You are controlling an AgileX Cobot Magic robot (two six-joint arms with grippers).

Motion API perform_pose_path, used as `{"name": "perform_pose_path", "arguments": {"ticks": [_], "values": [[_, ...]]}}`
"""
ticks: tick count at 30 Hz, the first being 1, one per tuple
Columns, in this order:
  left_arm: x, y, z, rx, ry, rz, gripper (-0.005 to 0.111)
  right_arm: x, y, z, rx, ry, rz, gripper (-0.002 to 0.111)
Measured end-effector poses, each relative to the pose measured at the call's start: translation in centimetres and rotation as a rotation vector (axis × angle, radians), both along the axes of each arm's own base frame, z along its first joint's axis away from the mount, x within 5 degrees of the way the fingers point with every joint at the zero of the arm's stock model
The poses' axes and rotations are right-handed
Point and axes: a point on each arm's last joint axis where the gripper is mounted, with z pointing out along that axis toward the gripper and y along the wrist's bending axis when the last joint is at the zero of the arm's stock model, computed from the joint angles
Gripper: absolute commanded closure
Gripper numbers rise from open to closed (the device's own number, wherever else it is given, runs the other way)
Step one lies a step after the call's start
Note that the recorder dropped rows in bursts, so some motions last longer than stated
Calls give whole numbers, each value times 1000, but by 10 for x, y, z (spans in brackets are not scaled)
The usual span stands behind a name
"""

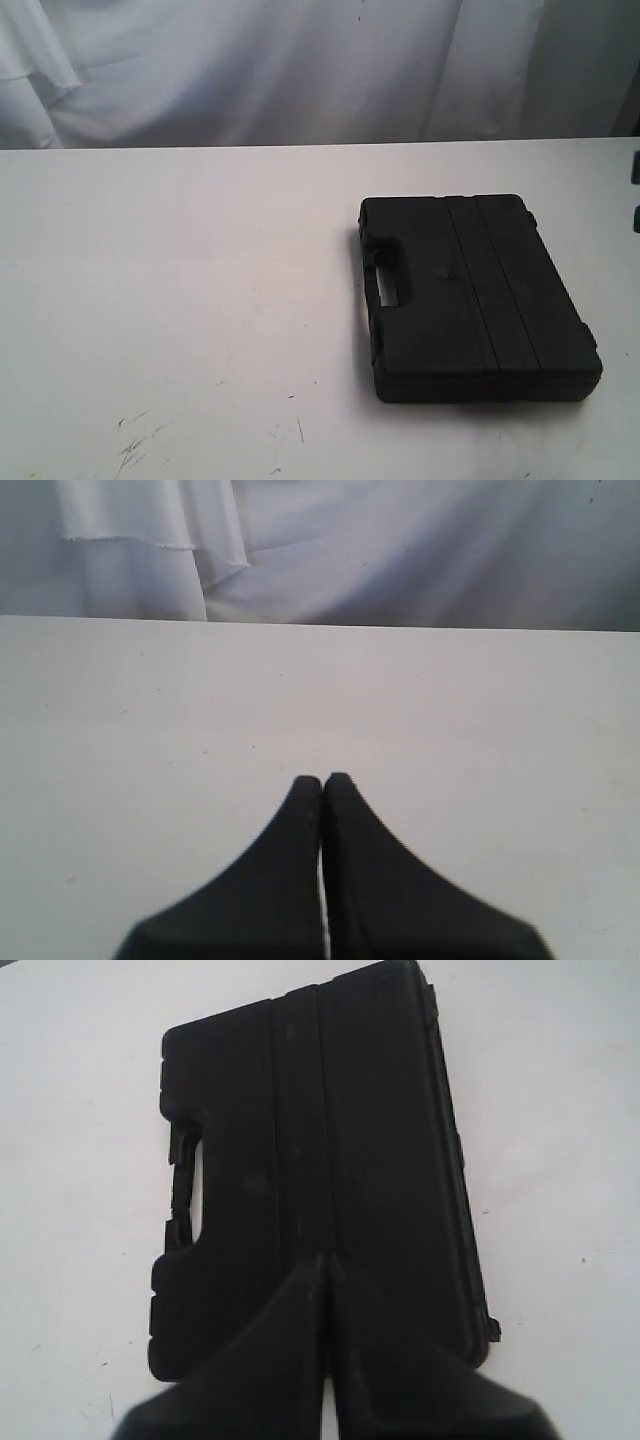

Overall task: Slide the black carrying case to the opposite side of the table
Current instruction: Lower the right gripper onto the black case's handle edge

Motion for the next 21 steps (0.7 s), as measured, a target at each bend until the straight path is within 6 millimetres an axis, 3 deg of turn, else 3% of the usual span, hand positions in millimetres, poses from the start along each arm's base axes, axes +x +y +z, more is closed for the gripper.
{"name": "perform_pose_path", "arguments": {"ticks": [10, 21], "values": [[0, 0, 0, 0, 0, 0, 107, 42, 48, 12, -56, 101, 104, 108], [0, 0, 0, 0, 0, 0, 107, 79, 120, -1, -138, 218, 224, 108]]}}
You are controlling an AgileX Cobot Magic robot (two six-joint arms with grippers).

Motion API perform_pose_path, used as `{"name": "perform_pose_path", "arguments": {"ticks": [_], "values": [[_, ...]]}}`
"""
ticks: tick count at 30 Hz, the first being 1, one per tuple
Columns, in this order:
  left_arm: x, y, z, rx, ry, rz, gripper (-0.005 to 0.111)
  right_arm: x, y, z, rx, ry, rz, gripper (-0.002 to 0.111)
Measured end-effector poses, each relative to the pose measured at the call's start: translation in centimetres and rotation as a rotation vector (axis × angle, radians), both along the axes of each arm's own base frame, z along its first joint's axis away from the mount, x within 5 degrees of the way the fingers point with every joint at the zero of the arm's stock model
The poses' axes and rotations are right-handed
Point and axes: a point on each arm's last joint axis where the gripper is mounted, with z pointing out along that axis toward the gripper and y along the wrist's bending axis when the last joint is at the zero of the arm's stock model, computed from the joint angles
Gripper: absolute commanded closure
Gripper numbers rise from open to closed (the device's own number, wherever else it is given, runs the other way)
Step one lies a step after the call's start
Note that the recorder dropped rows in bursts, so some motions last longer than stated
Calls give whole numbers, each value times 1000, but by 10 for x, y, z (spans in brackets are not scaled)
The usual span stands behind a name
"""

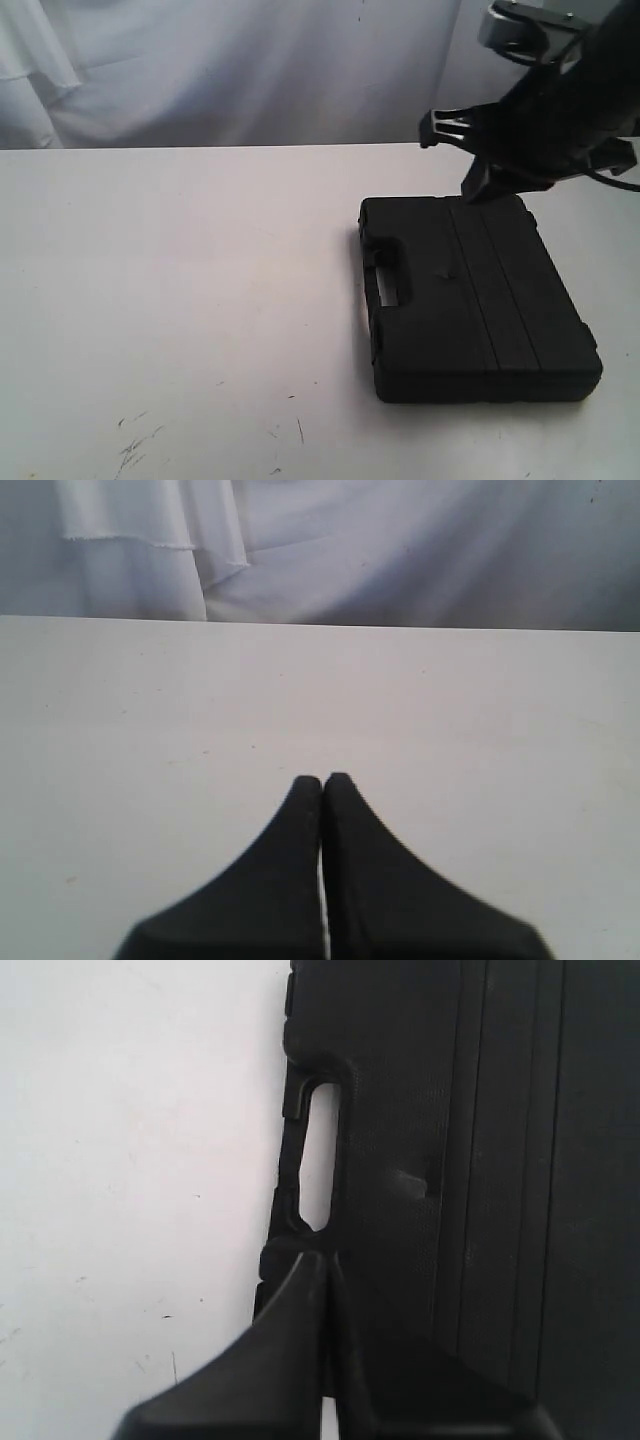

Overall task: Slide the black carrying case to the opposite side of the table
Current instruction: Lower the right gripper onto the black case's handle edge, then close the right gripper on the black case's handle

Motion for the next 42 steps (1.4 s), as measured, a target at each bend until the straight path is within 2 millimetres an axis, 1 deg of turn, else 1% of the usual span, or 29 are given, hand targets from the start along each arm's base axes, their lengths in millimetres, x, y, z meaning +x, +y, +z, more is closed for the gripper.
{"name": "perform_pose_path", "arguments": {"ticks": [2, 10, 16, 19, 21, 24, 25, 27, 28, 30, 36, 42], "values": [[0, 0, 0, 0, 0, 0, 107, 7, 11, -4, -28, 26, 12, 108], [0, 0, 0, 0, 0, 0, 107, 38, 52, -38, -109, 139, 35, 108], [0, 0, 0, 0, 0, 0, 107, 53, 81, -66, -140, 189, 54, 108], [0, 0, 0, 0, 0, 0, 107, 58, 93, -76, -150, 201, 45, 104], [0, 0, 0, 0, 0, 0, 107, 61, 99, -85, -165, 207, 35, 98], [0, 0, 0, 0, 0, 0, 107, 64, 104, -96, -179, 222, 26, 85], [0, 0, 0, 0, 0, 0, 107, 65, 104, -100, -183, 227, 24, 79], [0, 0, 0, 0, 0, 0, 107, 67, 105, -104, -189, 223, 23, 71], [0, 0, 0, 0, 0, 0, 107, 68, 105, -106, -188, 221, 23, 70], [0, 0, 0, 0, 0, 0, 107, 69, 106, -105, -182, 209, 23, 68], [0, 0, 0, 0, 0, 0, 107, 68, 111, -105, -172, 200, 10, 68], [0, 0, 0, 0, 0, 0, 107, 71, 113, -117, -178, 206, -2, 68]]}}
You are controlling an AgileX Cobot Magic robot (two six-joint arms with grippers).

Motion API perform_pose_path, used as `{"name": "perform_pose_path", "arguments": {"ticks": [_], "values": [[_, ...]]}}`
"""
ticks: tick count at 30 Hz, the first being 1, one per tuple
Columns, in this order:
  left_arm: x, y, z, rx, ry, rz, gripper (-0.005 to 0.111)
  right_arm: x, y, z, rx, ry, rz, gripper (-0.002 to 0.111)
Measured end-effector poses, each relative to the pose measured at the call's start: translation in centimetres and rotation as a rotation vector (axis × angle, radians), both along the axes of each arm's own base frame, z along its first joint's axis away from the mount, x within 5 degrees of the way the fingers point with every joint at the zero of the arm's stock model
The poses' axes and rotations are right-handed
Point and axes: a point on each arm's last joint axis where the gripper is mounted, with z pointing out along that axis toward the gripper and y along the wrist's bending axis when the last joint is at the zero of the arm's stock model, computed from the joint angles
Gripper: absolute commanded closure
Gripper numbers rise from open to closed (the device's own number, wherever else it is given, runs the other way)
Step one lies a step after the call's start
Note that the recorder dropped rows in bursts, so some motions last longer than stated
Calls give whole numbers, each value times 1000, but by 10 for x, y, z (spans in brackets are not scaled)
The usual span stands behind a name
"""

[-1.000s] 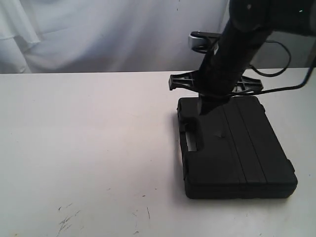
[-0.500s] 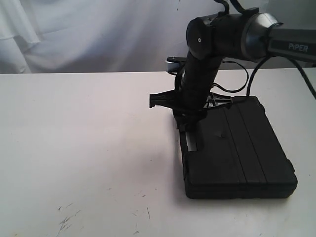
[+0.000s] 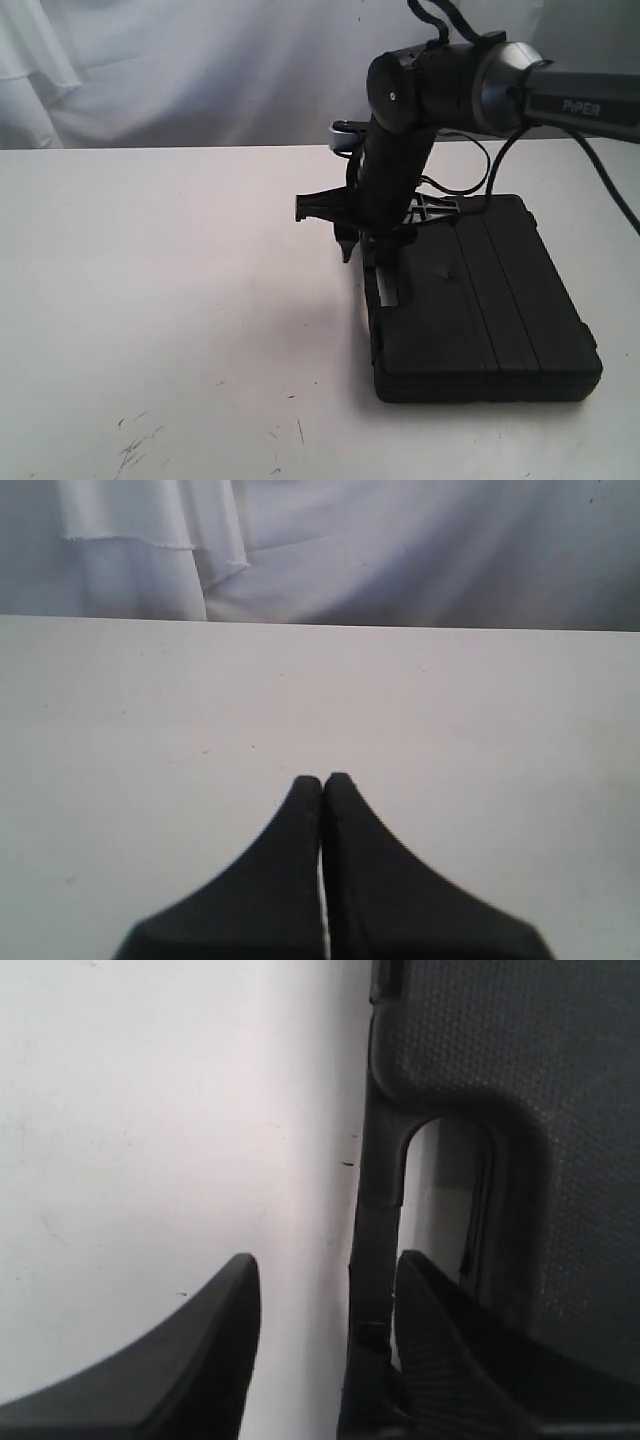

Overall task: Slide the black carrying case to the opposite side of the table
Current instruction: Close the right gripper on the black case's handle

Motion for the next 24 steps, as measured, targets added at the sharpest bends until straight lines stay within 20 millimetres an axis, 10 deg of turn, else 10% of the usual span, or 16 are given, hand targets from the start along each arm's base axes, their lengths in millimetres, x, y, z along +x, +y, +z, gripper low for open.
{"name": "perform_pose_path", "arguments": {"ticks": [10, 24], "values": [[0, 0, 0, 0, 0, 0, 107, 2, 0, -39, -77, 84, -41, 68], [0, 0, 0, 0, 0, 0, 107, -1, -1, -44, -86, 126, -77, 76]]}}
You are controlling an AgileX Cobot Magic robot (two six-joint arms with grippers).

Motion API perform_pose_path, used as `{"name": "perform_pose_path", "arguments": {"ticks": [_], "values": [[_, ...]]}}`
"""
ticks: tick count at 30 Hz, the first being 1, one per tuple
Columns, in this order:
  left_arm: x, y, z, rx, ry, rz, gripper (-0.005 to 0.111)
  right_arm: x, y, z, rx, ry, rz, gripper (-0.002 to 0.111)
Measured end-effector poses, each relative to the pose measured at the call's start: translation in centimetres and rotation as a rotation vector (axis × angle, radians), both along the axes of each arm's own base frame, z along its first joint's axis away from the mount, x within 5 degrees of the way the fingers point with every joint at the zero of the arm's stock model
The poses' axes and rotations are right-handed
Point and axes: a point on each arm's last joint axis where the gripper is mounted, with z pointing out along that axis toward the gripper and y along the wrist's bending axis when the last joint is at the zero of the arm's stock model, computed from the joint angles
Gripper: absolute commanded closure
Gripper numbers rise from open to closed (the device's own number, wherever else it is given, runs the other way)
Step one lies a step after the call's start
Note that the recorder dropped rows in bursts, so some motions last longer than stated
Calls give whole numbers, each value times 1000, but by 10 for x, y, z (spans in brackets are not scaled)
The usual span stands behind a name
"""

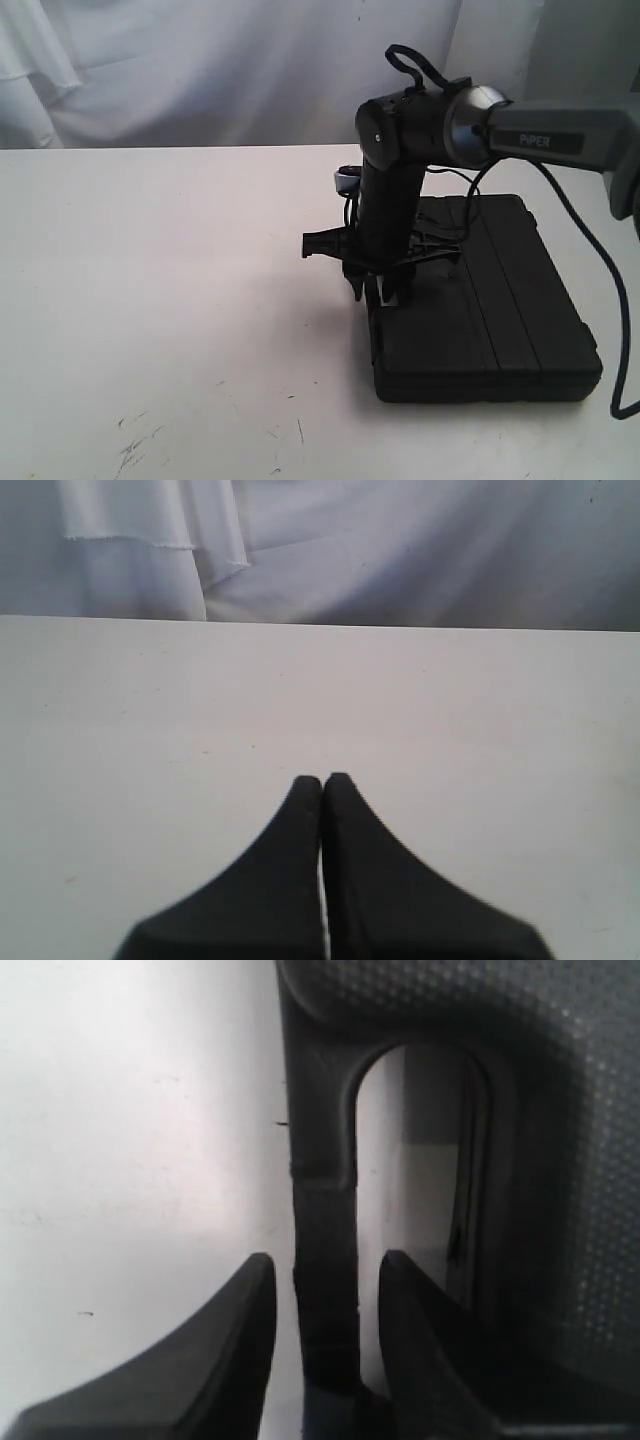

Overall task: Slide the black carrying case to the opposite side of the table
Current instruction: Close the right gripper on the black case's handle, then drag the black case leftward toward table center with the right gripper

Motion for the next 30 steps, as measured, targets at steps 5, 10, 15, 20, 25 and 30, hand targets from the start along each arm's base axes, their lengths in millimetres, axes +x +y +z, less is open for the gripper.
{"name": "perform_pose_path", "arguments": {"ticks": [5, 10, 15, 20, 25, 30], "values": [[0, 0, 0, 0, 0, 0, 107, 0, 1, -5, -1, 15, -7, 81], [0, 0, 0, 0, 0, 0, 107, -1, 1, -9, 1, 35, -10, 106], [0, 0, 0, 0, 0, 0, 107, -7, 9, -9, -13, 24, 23, 108], [0, 0, 0, 0, 0, 0, 107, -23, 31, -9, 4, 8, 51, 108], [0, 0, 0, 0, 0, 0, 107, -38, 54, -8, 49, -3, 55, 108], [0, 0, 0, 0, 0, 0, 107, -41, 74, -7, 72, -16, 53, 108]]}}
